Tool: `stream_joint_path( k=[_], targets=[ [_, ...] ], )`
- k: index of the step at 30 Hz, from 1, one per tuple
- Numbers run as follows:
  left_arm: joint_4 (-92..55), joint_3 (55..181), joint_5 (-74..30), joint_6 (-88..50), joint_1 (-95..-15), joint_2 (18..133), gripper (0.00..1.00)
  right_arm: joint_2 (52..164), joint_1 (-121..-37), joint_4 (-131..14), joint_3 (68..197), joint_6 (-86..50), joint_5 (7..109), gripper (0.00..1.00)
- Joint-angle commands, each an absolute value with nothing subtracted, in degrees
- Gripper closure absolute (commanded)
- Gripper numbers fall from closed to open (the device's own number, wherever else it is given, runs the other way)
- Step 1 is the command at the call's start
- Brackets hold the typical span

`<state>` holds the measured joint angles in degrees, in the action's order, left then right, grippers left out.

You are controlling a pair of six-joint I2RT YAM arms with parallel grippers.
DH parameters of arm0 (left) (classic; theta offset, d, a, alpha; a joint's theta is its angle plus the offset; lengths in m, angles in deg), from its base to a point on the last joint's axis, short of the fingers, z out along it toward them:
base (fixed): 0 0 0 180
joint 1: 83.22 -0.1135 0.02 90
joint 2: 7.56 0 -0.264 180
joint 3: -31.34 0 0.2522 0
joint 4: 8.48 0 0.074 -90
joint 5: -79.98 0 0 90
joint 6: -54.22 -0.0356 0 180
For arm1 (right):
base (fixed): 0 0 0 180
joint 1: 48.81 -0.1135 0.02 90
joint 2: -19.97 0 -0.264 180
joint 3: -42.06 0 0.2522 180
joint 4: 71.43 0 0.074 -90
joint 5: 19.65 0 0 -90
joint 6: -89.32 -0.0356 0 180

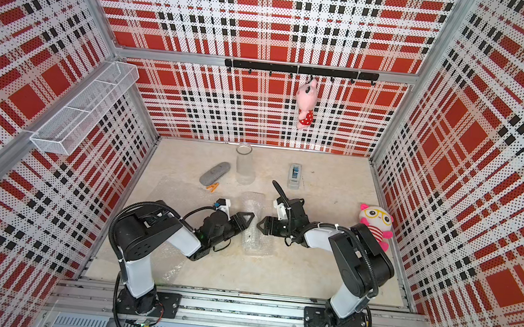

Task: Wrap vases in bubble wrap
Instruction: Wrap the vase in bubble wrap.

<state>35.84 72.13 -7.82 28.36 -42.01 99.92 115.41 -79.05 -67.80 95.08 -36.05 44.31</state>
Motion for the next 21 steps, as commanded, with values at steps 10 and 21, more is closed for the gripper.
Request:
stream_joint_path(
  k=[10,21],
  targets=[
    [26.5,69.3,-6.9,26.0,-42.7,101.9,0.47,116.1,-79.2,-73.0,90.9,-41.2,42.0,0.41],
    [26.7,69.0,-6.7,26.0,-42.5,101.6,0.47,117.5,-79.3,-85.4,89.5,-47.0,37.0,0.61]
  ],
)
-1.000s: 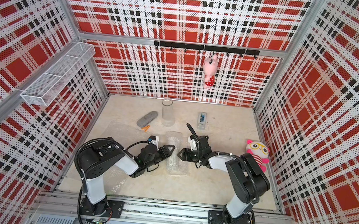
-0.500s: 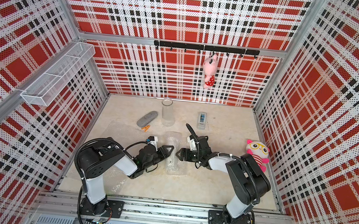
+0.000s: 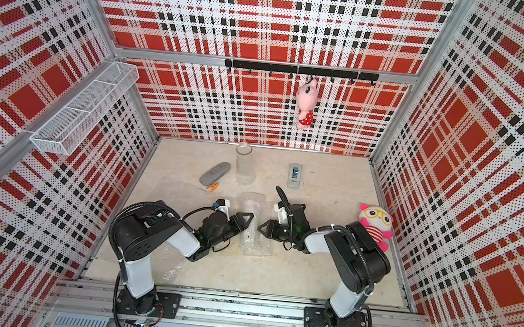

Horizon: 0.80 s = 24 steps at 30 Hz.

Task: Wrap vases in bubble wrap
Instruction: Wrap the vase in bubble wrap.

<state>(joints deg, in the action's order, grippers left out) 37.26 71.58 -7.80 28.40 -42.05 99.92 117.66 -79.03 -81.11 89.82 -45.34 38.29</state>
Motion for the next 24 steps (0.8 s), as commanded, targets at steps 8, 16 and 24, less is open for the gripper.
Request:
stream_joint_path(
  k=[8,16,24],
  targets=[
    [27.0,69.0,-6.8,25.9,-42.5,101.6,0.47,115.5,-79.3,-89.5,87.6,-47.8,37.3,0.80],
    [27.0,69.3,-7.2,25.8,-42.3,100.9,0.47,114.6,-79.0,-86.9,89.3,-46.9,38.6,1.00],
    [27.3,69.9,-9.0,25.6,-41.3,99.4,0.43,109.2,-77.8,-76.1,93.5,-40.5,40.2,1.00]
  ],
)
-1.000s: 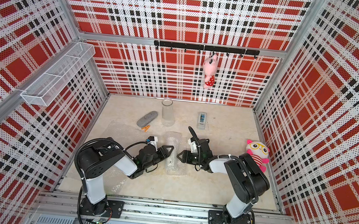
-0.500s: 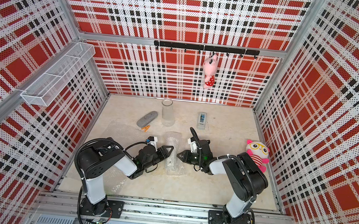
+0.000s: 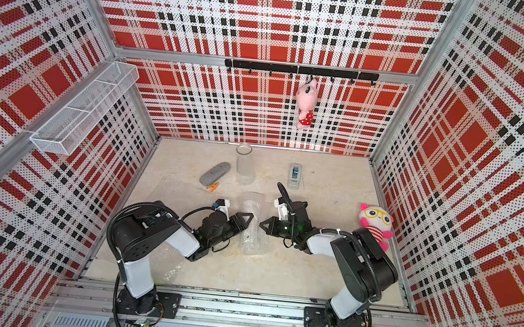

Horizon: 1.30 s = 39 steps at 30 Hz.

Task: Wrap vases in bubble wrap
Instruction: Wrap the vase in bubble wrap.

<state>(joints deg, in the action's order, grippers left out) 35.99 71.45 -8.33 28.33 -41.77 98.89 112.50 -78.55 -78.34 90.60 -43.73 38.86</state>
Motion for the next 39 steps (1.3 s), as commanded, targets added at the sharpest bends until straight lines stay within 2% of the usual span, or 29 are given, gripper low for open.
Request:
stream_joint_path(
  k=[1,7,10,13,18,21,25,27,30,33,39],
  targets=[
    [27.6,70.1,-9.4,25.7,-41.2,99.6,0.43,109.0,-77.8,-75.6,93.9,-40.2,39.9,1.00],
    [33.5,69.7,-12.1,28.2,-41.3,102.3,0.43,111.5,-78.0,-83.1,92.6,-43.1,34.5,1.00],
    [35.8,68.9,-12.8,29.2,-41.3,102.9,0.43,112.5,-78.7,-90.1,91.6,-46.0,30.9,0.92],
    [36.0,68.6,-12.9,29.5,-41.3,102.8,0.42,113.0,-80.1,-90.9,92.3,-45.6,29.8,0.79],
    [37.2,68.4,-14.4,30.2,-41.3,102.4,0.32,114.4,-81.2,-90.4,93.1,-44.7,29.4,0.63],
    [40.3,67.5,-15.7,31.6,-41.3,102.7,0.25,115.3,-81.3,-90.8,92.9,-44.8,29.2,0.62],
    [47.0,65.2,-17.3,33.9,-41.5,103.4,0.09,116.8,-81.3,-92.1,92.4,-45.1,29.1,0.61],
    [49.6,64.3,-17.7,34.6,-41.5,103.8,0.06,117.6,-81.3,-93.3,92.1,-45.6,28.9,0.61],
    [52.8,63.0,-18.2,35.5,-41.5,104.4,0.07,118.7,-81.3,-95.3,91.7,-46.6,28.6,0.61],
    [54.1,61.9,-18.1,36.1,-41.6,105.1,0.12,118.8,-81.3,-96.0,91.6,-46.7,28.8,0.61],
    [54.7,61.4,-18.0,36.4,-42.3,106.8,0.16,110.4,-78.8,-87.0,89.7,-41.4,34.4,0.59]
  ],
)
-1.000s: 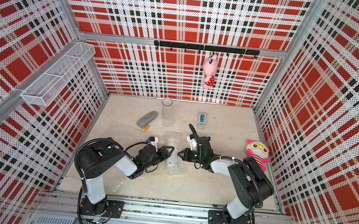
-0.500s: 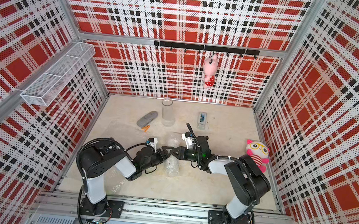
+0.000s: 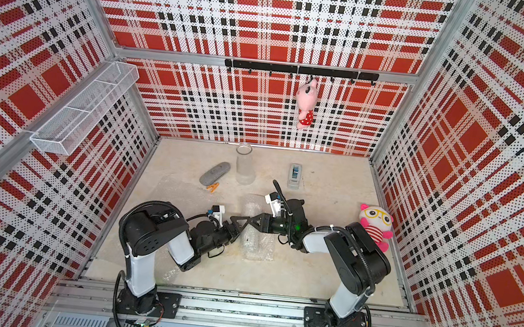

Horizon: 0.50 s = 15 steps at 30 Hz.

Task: Wrap vases in bubble wrap
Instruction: Wrap the vase in bubble wrap.

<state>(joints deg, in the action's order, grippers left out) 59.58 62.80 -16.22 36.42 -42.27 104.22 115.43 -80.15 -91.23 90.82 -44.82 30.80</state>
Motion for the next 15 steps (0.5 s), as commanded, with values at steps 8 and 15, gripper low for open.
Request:
stream_joint_path(
  k=[8,15],
  targets=[
    [51.0,62.3,-17.8,34.7,-42.8,105.8,0.16,99.2,-70.4,-69.1,87.2,-31.8,45.7,0.65],
    [44.2,64.3,-17.4,32.3,-43.1,103.6,0.16,106.8,-70.4,-60.7,89.0,-26.5,55.5,0.83]
  ],
)
